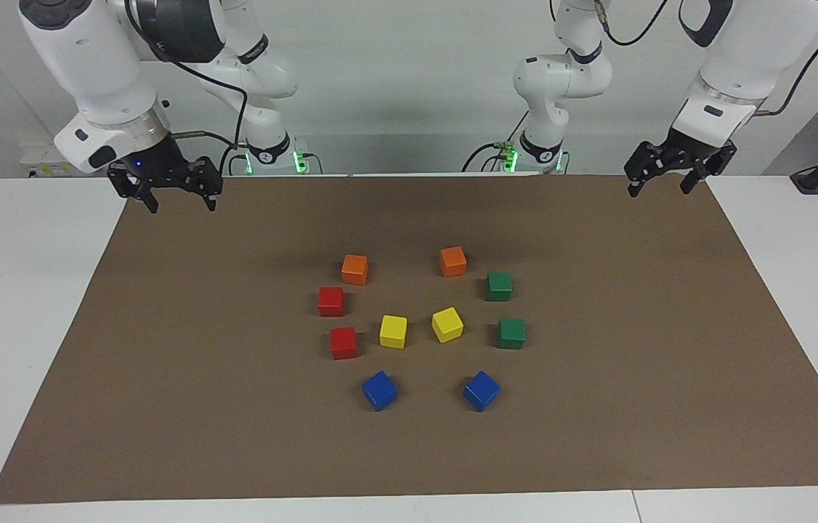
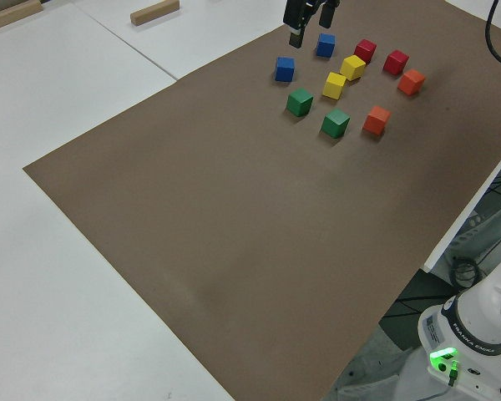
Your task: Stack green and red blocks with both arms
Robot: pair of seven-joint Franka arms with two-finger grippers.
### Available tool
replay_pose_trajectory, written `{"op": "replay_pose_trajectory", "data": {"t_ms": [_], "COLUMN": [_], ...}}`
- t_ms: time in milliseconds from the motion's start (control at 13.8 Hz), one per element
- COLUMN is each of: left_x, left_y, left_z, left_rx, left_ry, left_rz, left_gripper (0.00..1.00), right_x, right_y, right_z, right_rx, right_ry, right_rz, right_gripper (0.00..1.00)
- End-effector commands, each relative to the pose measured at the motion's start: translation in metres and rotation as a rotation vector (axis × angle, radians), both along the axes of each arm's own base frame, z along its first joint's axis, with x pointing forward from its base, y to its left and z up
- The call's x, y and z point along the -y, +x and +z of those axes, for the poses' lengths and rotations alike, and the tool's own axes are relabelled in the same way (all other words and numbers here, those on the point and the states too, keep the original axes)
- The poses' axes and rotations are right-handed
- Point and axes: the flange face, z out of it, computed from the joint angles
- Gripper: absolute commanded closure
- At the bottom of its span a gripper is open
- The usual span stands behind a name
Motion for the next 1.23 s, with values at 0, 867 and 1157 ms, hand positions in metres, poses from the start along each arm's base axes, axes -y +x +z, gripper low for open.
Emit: {"op": "replay_pose_trajectory", "data": {"t_ms": [0, 867, 1157], "left_x": [0.002, 0.001, 0.002], "left_y": [-0.010, -0.011, -0.015], "left_z": [0.000, 0.000, -0.004], "left_rx": [0.009, 0.003, -0.012], "left_ry": [-0.011, -0.010, -0.008], "left_rz": [-0.001, -0.004, 0.004], "left_gripper": [0.00, 0.00, 0.00], "right_x": [0.004, -0.062, -0.109], "right_y": [-0.007, -0.012, -0.012], "right_z": [0.001, -0.022, -0.064], "right_rx": [-0.007, 0.006, 0.044], "right_ry": [0.003, -0.006, 0.007], "right_rz": [0.003, -0.018, -0.010], "right_gripper": [0.00, 0.00, 0.00]}}
